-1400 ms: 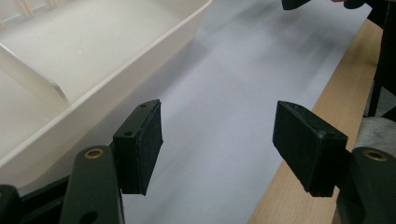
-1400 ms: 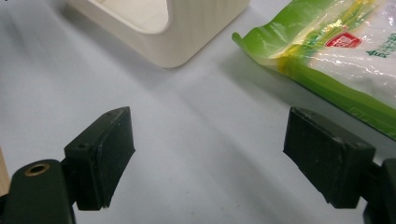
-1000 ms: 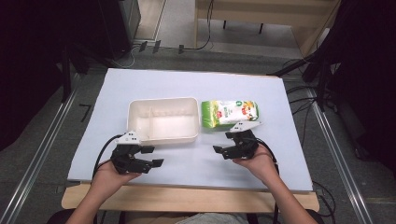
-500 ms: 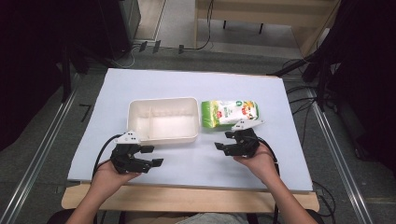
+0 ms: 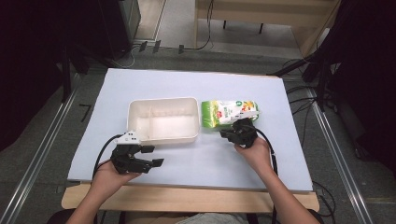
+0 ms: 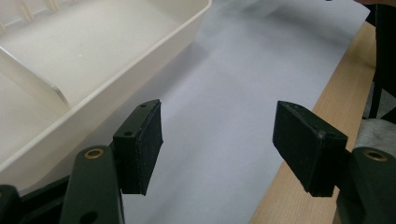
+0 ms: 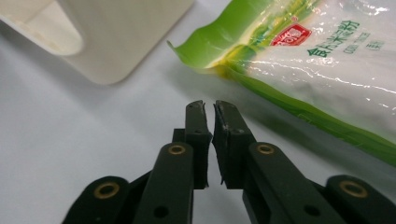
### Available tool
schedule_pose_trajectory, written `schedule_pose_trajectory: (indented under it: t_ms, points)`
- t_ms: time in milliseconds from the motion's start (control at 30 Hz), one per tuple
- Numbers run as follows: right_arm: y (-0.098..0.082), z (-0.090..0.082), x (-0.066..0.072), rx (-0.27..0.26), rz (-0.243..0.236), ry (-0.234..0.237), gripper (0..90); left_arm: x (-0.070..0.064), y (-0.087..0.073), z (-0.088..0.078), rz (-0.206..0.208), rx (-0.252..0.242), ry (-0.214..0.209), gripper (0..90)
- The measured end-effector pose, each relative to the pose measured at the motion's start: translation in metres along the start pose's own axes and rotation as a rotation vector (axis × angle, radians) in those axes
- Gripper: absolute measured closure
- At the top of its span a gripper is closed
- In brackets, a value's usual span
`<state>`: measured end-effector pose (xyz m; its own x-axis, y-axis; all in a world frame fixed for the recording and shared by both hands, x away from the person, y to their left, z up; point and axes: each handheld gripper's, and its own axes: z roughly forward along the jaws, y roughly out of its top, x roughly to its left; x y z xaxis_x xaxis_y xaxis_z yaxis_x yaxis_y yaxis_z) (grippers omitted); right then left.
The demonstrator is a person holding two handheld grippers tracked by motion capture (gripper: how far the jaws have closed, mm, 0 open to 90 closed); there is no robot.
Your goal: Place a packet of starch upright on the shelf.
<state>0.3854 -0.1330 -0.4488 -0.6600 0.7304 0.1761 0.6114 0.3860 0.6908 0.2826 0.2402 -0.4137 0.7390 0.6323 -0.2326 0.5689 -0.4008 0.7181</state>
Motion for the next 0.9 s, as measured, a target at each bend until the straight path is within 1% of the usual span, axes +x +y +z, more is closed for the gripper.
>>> schedule_pose_trajectory:
  t_ms: [67,100,133,167,233,267,300,367,433,567,633,733,800,867,900]
  points:
    - [0.001,0.006,-0.004,0.018,0.007,-0.018,88.3,0.0,0.0,0.0,0.0,0.001,-0.001,33.7]
    - [0.001,0.006,-0.004,0.018,0.007,-0.018,88.3,0.0,0.0,0.0,0.0,0.001,-0.001,33.7]
    - [0.003,0.011,-0.008,0.037,0.006,-0.03,89.4,0.0,0.0,0.0,0.002,0.001,-0.003,33.7]
    - [0.004,0.013,-0.01,0.043,0.006,-0.038,89.5,0.0,0.0,0.0,0.003,0.001,-0.003,33.7]
    - [0.008,0.017,-0.014,0.042,0.02,-0.043,90.0,0.0,0.0,0.0,0.001,0.0,-0.003,33.7]
    - [0.009,0.019,-0.016,0.04,0.015,-0.051,90.0,0.0,0.0,0.0,0.0,-0.001,-0.001,33.7]
    - [0.01,0.02,-0.018,0.038,0.023,-0.049,90.0,0.0,0.0,0.0,0.001,-0.001,0.002,33.7]
    - [0.014,0.024,-0.021,0.052,0.033,-0.035,90.0,0.001,0.0,0.0,-0.001,-0.003,0.0,33.7]
    - [0.017,0.026,-0.022,0.057,0.028,-0.038,90.0,0.001,-0.001,0.0,0.0,-0.004,-0.002,33.7]
    - [0.021,0.03,-0.021,0.049,0.024,-0.048,90.0,0.001,-0.001,0.0,-0.003,-0.002,-0.001,33.7]
    - [0.028,0.034,-0.024,0.057,0.023,-0.045,90.0,0.001,-0.002,-0.001,-0.004,-0.004,0.001,33.7]
    - [0.033,0.039,-0.027,0.046,0.029,-0.038,90.0,0.001,-0.002,-0.002,-0.005,-0.001,0.007,33.7]
    - [0.037,0.044,-0.029,0.051,0.042,-0.005,90.0,0.002,-0.003,-0.003,-0.007,-0.003,0.004,33.7]
    - [0.039,0.043,-0.028,0.07,0.027,0.018,90.0,0.002,-0.003,-0.003,-0.009,-0.003,0.004,33.7]
    - [0.04,0.04,-0.027,0.074,0.025,0.027,90.0,0.002,-0.003,-0.003,-0.01,-0.012,0.002,33.7]
